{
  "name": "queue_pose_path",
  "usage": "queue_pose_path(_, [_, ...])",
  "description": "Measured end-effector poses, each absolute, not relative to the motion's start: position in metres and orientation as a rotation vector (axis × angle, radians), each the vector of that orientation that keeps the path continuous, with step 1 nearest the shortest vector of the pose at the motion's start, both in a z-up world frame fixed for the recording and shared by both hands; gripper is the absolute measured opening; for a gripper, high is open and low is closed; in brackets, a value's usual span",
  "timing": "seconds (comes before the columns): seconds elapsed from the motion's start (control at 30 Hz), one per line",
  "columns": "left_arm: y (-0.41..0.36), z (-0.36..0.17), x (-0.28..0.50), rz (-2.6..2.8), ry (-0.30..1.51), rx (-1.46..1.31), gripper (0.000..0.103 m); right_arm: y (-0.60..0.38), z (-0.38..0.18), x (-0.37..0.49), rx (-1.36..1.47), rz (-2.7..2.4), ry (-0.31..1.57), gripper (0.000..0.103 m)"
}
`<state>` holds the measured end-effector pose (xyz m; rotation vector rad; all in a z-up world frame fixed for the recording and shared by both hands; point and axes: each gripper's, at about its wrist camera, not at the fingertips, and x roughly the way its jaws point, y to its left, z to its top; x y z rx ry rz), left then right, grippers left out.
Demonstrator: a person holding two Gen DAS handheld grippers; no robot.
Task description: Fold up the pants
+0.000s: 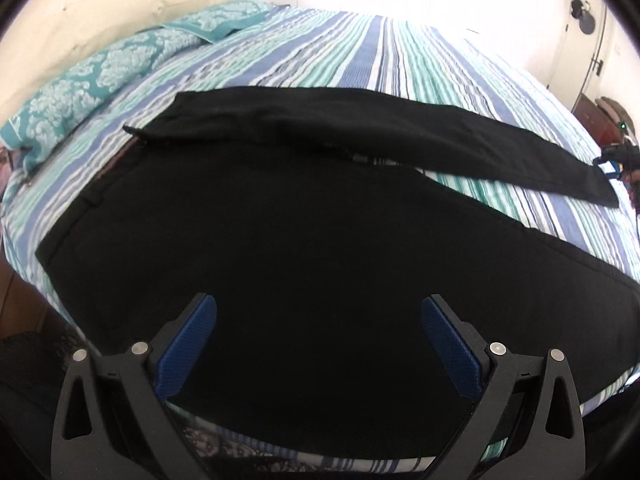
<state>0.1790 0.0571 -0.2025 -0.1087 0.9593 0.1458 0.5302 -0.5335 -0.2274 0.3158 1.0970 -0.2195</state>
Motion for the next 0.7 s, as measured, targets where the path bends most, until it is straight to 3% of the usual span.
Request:
queue_pose_path(0.03, [0.057, -0.203, 0.179, 0.146, 0.962, -0.103, 0.102, -0.532, -0.232, 0.536, 0.292, -0.212, 1.107, 0.062])
queue_pose_path(0.07, [0.055, -0.204, 0.179, 0.147, 0.964, -0.091, 0.102, -0.531, -0.236, 0.539, 0.290, -0.193, 1.122, 0.051])
queue_pose_path(0.1, [0.055, -0.204, 0.179, 0.147, 0.965, -0.086, 0.102, -0.529, -0.240, 0.541, 0.287, -0.170, 1.136, 0.027])
queue_pose_path(0.17, [0.055, -0.202, 0.179, 0.145, 0.958, -0.092, 0.102, -0.526, -0.233, 0.533, 0.244, -0.184, 1.117, 0.010])
queue_pose_path(0.47, [0.051, -0.178, 0.165, 0.100, 0.885, -0.124, 0.102, -0.485, -0.126, 0.421, 0.227, -0.103, 0.818, 0.008])
queue_pose_path(0.7, [0.045, -0.169, 0.153, 0.059, 0.849, -0.134, 0.102, -0.427, -0.069, 0.311, 0.205, 0.009, 0.693, 0.008])
